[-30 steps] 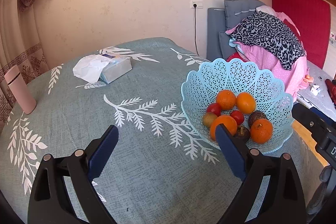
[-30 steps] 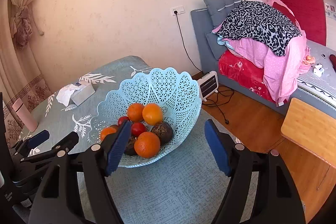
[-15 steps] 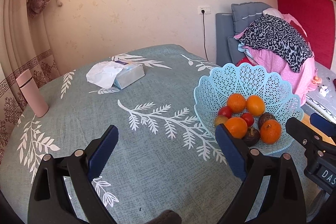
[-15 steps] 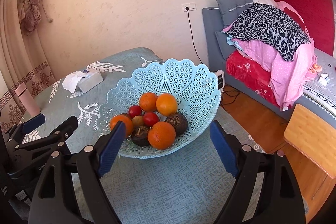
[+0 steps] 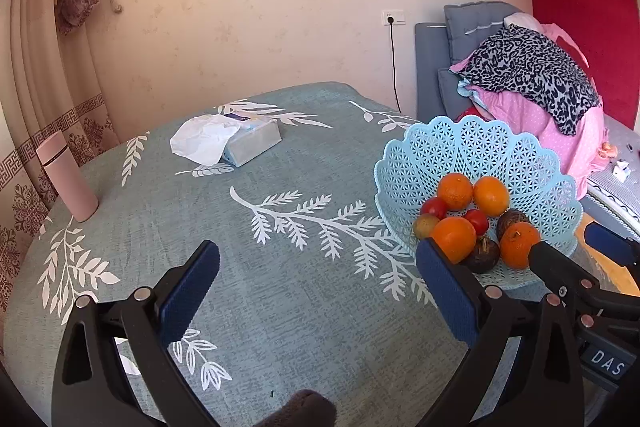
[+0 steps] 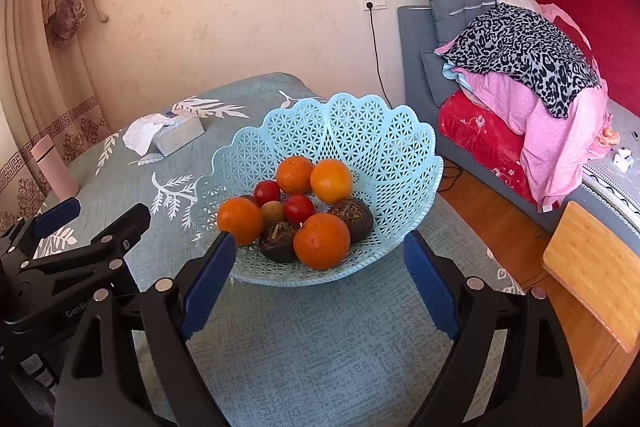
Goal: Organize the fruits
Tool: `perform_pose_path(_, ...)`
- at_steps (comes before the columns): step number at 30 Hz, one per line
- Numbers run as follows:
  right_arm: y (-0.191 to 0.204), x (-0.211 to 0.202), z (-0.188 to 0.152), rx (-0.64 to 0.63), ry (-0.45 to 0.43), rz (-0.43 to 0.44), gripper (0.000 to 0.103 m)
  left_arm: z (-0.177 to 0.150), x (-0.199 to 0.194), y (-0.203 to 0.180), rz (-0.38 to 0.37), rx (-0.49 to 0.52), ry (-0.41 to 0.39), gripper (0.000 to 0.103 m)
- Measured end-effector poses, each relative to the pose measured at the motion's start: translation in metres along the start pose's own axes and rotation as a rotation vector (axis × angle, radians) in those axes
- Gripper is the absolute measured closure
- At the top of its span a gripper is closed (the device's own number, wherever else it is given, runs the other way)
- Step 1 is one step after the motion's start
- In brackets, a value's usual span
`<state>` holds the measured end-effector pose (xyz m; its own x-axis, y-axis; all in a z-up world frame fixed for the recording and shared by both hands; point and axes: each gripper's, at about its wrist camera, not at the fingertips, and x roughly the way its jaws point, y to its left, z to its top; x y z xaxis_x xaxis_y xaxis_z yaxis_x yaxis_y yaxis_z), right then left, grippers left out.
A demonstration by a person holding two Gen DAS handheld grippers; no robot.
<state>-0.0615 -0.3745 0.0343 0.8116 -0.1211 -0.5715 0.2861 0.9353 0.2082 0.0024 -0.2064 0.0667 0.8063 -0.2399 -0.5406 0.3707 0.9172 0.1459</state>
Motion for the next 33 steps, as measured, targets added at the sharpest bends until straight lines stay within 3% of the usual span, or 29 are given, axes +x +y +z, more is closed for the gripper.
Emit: perform_pose_path(33,0.0032,0.0084,-0.0059,-0.017,0.042,-0.007,0.015,-0.0051,0.0094,-0.0020,0.040,0.027,0.034,0.005)
